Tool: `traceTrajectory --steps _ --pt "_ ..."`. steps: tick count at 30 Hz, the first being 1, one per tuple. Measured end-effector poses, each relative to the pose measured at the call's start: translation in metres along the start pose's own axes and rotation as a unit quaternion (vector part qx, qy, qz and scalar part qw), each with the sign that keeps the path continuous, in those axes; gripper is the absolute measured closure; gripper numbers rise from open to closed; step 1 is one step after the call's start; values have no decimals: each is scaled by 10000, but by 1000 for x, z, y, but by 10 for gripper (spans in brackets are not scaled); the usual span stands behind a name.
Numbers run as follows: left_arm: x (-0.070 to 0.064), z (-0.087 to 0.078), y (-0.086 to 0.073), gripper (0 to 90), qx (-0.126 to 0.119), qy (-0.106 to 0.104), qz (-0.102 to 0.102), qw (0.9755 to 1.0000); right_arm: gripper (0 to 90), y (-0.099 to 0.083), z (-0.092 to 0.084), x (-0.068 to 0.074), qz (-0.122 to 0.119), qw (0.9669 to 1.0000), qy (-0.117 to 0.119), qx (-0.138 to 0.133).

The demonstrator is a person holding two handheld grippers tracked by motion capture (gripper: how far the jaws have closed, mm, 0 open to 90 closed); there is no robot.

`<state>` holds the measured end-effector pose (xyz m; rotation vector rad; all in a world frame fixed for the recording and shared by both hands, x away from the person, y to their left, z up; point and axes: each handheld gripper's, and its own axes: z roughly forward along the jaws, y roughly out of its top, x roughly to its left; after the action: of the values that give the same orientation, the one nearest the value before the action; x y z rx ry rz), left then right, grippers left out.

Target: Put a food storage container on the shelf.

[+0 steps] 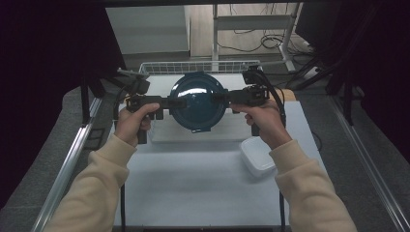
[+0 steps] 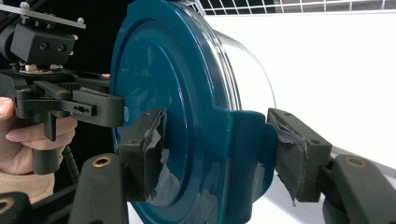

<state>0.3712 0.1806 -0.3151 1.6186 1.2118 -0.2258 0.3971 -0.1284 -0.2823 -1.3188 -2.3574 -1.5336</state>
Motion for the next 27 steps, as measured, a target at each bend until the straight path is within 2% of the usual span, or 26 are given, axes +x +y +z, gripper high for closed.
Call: traceTrajectory --steps 9,20,27 --pt "5 1 13 363 43 19 -12 10000 386 10 6 -6 -12 10000 43 9" --pt "2 -1 34 363 19 101 99 9999 387 30 7 -10 -61 9999 121 -29" --pt "3 1 48 364 33 127 88 9999 387 42 9 -16 -54 9999 139 -74"
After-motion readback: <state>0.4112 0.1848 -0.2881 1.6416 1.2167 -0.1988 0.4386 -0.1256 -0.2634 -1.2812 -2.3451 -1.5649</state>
